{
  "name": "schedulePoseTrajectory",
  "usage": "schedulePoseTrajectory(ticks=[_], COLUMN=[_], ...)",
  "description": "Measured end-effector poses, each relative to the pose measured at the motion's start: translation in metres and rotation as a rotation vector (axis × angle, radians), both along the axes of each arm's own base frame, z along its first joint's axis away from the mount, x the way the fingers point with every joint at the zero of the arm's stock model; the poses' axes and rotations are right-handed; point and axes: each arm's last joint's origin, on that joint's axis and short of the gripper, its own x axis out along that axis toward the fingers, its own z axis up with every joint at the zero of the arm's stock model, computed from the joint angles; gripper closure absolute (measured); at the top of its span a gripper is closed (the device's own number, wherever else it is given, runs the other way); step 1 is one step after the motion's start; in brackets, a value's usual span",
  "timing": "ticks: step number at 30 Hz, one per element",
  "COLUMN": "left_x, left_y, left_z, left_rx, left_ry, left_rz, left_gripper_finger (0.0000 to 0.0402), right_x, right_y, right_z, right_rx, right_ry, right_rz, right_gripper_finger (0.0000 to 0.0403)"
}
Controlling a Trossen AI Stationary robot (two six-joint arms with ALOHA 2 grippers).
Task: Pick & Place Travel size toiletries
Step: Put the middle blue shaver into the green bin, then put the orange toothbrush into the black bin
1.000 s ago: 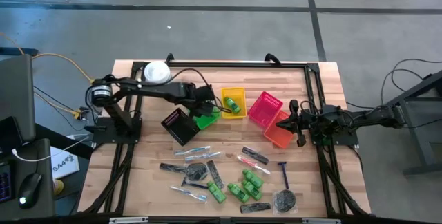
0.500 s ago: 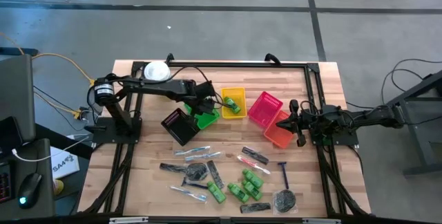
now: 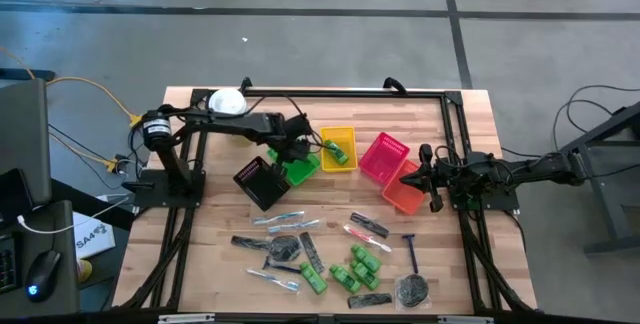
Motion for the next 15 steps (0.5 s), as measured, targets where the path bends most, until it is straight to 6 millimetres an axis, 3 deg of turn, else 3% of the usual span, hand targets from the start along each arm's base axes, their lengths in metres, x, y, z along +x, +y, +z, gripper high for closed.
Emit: schedulePoseTrajectory(ticks=[3,11,15], left_x=[0.0007,-0.0002,-0.0008], left_y=[-0.0001,0.0005,0.0009], left_z=[0.0002,0.0001,0.0012], left_rx=[0.003,0.011,0.029], left_ry=[-0.006,0.004,0.007], left_rz=[0.003,0.056,0.065], left_gripper_finger=[0.0368,0.0264,0.0243], right_x=[0.0,0.0,0.0], right_y=[0.0,0.0,0.0], right_z=[0.0,0.0001,0.0001], right_rx=[0.0,0.0,0.0], right_ry=[0.0,0.0,0.0], right_rz=[0.0,0.0,0.001], right_gripper_finger=[0.0398,0.0398,0.0399])
